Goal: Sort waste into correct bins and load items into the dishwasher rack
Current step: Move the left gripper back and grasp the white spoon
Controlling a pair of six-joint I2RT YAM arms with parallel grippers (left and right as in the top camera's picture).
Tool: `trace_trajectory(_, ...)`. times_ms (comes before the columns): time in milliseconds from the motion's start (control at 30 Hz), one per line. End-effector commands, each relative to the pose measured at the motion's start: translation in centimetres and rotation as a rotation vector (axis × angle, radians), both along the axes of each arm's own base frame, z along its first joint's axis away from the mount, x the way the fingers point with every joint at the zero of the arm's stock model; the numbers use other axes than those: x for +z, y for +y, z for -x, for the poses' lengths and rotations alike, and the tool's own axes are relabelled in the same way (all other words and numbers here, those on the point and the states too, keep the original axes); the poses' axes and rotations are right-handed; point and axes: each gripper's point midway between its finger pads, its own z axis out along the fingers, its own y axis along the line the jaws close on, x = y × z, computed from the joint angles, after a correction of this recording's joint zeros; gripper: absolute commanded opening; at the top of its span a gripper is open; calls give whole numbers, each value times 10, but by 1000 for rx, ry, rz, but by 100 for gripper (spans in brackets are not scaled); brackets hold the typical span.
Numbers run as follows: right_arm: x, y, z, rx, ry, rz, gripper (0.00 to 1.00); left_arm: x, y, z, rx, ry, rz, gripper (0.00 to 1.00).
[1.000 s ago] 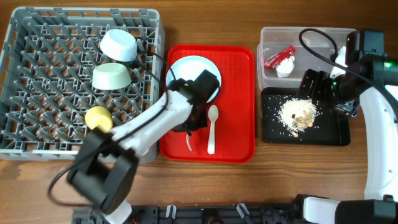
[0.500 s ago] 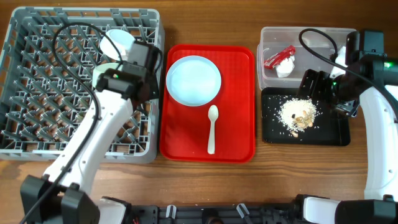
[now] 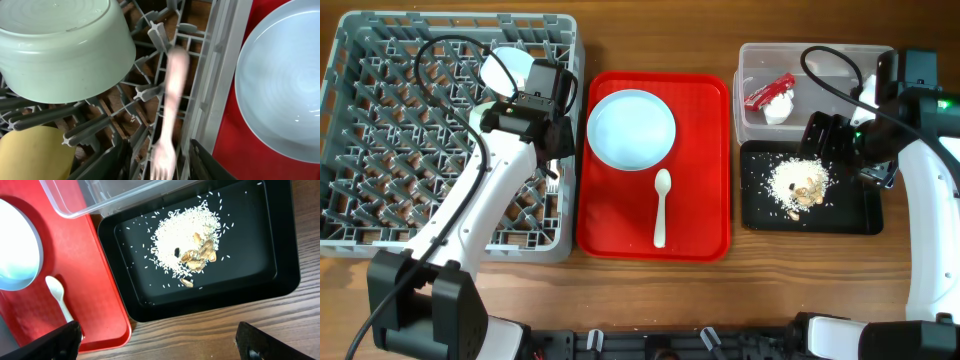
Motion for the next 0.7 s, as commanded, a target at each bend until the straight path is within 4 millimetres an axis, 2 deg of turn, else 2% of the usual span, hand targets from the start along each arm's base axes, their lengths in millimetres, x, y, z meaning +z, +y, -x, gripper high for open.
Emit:
trace_trajectory(0,3,2,1,18,-11,-10,100,-4,-2,0,-8,14,19,37)
trace_trajectory(100,3,2,0,18,-11,-10,100,-7,-24,5,-55,40,114,36)
trace_trajectory(233,3,2,0,18,-11,-10,100,-5,-59,11,-145,39,160,41)
trace_trajectory(367,3,2,0,18,-11,-10,100,10,-114,21,-291,-25,190,46)
trace_trajectory(433,3,2,0,17,-11,-10,100,10,-136,32,-331,-21,202,53)
trace_trajectory(500,3,2,0,18,-11,-10,100,7,-153,43,-308,-6,231,57)
trace_trajectory(667,3,2,0,19,-11,-9,100,0,-175,61,-166,29,304,61)
